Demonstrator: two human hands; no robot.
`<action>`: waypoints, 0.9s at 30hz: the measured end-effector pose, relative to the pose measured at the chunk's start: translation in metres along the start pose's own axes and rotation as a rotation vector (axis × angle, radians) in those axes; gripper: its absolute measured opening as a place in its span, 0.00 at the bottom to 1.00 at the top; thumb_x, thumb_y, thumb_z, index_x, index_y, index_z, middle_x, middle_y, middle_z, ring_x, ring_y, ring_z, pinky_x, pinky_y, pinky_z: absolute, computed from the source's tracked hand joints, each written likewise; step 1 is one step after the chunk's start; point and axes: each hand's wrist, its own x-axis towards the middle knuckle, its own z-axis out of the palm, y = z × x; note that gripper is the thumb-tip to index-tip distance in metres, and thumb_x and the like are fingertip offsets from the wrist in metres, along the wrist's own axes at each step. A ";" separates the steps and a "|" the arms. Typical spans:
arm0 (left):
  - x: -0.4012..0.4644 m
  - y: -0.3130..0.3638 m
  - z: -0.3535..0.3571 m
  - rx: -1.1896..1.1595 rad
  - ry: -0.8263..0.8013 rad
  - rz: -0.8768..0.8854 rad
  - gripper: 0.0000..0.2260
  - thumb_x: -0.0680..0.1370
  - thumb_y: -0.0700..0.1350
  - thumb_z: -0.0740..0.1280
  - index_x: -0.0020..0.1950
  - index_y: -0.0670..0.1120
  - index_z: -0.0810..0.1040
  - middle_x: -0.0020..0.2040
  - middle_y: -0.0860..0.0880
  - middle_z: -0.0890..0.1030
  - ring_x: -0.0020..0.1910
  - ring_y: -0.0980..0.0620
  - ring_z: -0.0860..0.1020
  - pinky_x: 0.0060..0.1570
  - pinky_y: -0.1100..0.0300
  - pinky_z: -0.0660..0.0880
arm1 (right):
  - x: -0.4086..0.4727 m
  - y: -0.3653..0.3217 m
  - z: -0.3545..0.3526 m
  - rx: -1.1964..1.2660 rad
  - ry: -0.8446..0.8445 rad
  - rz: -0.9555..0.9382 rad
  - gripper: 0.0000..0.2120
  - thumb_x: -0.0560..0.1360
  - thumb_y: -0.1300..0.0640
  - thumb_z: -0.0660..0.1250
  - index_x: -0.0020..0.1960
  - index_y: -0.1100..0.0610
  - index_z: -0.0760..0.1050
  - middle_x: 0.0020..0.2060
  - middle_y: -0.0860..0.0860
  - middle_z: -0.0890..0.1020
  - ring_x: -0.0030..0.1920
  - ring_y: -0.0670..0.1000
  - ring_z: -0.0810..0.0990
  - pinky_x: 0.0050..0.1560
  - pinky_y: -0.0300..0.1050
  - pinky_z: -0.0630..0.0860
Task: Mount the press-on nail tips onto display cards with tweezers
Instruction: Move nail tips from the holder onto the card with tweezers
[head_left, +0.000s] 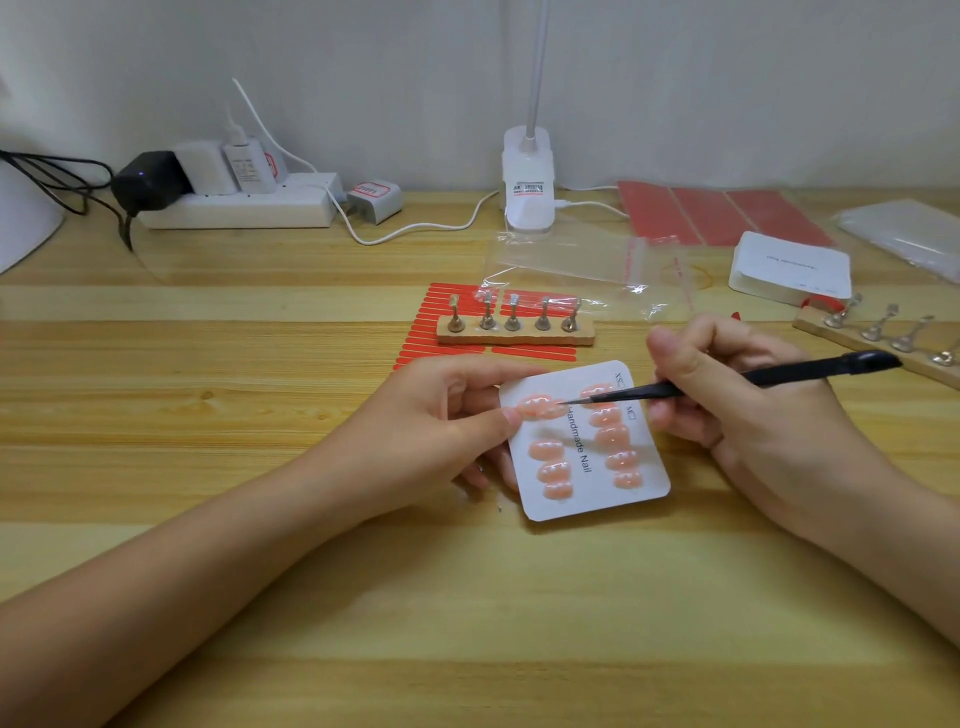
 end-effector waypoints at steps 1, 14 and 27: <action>0.000 0.000 0.000 -0.003 -0.002 0.000 0.18 0.77 0.32 0.61 0.51 0.57 0.77 0.39 0.49 0.84 0.29 0.56 0.80 0.25 0.66 0.74 | 0.000 0.000 0.001 -0.011 -0.005 -0.002 0.11 0.63 0.45 0.69 0.26 0.50 0.73 0.23 0.48 0.76 0.29 0.50 0.68 0.31 0.36 0.69; -0.001 0.001 -0.001 -0.015 -0.017 0.018 0.17 0.77 0.35 0.62 0.49 0.58 0.78 0.41 0.47 0.84 0.30 0.55 0.81 0.26 0.64 0.74 | -0.002 -0.002 0.004 -0.047 -0.024 -0.033 0.10 0.62 0.47 0.69 0.27 0.50 0.74 0.24 0.53 0.78 0.29 0.54 0.70 0.24 0.31 0.67; 0.000 0.000 -0.002 -0.027 -0.006 0.001 0.18 0.77 0.32 0.61 0.50 0.56 0.78 0.42 0.46 0.84 0.31 0.55 0.81 0.26 0.65 0.74 | -0.005 -0.002 0.003 -0.121 -0.013 -0.090 0.10 0.65 0.47 0.67 0.28 0.49 0.73 0.23 0.50 0.78 0.24 0.43 0.71 0.27 0.32 0.70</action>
